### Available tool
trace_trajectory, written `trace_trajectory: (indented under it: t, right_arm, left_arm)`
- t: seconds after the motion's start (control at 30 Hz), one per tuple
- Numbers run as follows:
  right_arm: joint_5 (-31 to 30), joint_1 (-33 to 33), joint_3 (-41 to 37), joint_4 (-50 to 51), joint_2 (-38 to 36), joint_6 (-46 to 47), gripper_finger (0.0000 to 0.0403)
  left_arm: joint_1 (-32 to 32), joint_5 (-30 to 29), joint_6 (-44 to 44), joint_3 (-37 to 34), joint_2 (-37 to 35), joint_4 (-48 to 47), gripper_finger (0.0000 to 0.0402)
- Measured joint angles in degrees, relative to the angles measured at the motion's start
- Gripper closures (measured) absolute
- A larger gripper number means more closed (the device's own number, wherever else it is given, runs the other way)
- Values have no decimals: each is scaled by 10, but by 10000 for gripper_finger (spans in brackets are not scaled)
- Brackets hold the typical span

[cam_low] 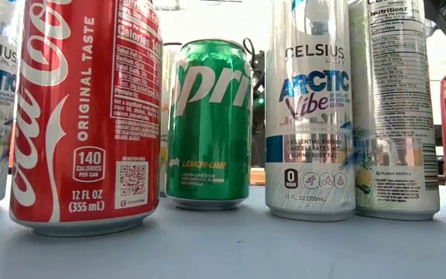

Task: Place canned beverage on shelf
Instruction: Put the green soda can on the shelf

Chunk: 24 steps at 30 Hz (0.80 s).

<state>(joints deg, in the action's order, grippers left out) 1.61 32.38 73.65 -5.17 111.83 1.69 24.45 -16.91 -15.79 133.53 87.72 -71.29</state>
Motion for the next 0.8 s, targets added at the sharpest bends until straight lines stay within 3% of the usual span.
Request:
trace_trajectory:
  t: [0.8]
  right_arm:
    - [16,0,1,-1,1,-2,97]
  left_arm:
    - [0,0,2,0,0,0,386]
